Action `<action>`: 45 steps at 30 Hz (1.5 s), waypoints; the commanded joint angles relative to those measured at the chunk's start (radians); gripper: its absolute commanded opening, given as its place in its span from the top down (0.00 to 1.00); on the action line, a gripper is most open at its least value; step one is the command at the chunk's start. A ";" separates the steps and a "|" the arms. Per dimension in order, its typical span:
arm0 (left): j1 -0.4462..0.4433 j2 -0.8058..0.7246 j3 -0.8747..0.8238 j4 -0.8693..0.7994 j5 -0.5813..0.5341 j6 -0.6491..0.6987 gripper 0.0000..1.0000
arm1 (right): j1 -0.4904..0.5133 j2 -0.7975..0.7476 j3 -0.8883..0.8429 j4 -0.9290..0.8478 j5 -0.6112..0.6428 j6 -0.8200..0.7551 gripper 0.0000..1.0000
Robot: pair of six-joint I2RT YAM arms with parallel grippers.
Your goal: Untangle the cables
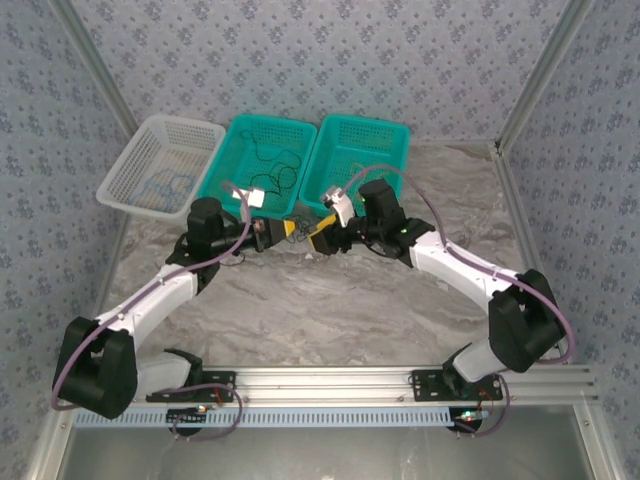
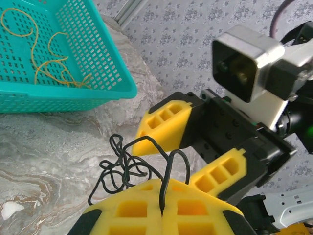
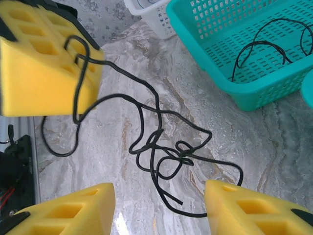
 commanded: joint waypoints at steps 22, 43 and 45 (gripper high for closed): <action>-0.031 -0.008 0.093 0.024 0.049 -0.050 1.00 | 0.048 -0.043 -0.024 0.015 0.202 -0.073 1.00; -0.026 -0.105 -0.084 0.084 -0.248 0.054 0.01 | -0.048 -0.143 -0.051 -0.018 0.142 0.374 1.00; -0.027 -0.121 -0.127 0.117 -0.269 0.069 0.01 | -0.052 -0.147 -0.037 -0.030 0.133 0.385 1.00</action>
